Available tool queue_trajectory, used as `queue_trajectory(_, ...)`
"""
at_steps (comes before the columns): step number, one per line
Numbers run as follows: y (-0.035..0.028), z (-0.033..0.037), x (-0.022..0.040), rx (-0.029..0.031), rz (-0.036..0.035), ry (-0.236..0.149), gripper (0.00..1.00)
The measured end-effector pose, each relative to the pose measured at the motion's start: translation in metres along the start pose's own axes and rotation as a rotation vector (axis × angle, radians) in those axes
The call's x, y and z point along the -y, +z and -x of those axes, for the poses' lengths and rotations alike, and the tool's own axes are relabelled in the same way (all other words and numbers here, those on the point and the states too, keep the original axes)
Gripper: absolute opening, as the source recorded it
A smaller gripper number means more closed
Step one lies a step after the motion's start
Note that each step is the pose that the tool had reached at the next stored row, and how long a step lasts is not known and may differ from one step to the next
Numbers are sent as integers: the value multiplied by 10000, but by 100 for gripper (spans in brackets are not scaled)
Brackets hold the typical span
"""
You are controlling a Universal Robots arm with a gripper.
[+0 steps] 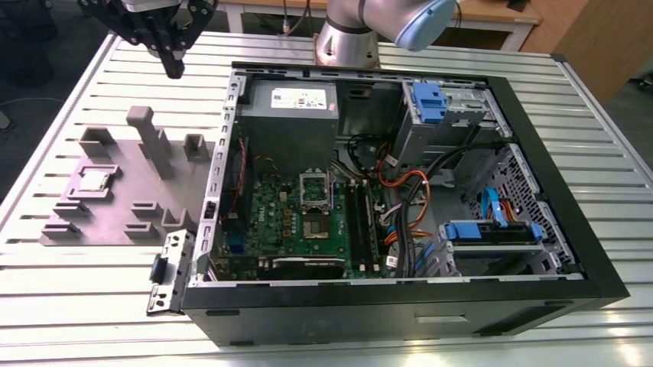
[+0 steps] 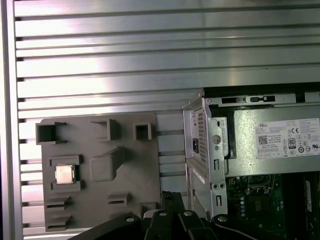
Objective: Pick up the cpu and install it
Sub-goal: 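Reach for the cpu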
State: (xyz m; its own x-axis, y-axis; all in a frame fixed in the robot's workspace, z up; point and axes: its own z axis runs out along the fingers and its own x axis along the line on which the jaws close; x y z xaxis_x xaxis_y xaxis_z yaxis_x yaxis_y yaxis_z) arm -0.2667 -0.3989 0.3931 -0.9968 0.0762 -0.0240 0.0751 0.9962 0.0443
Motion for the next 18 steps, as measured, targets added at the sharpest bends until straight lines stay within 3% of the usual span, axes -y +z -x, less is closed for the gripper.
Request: queue_trajectory(18, -1, -72, 6, 0, 0, 0, 11)
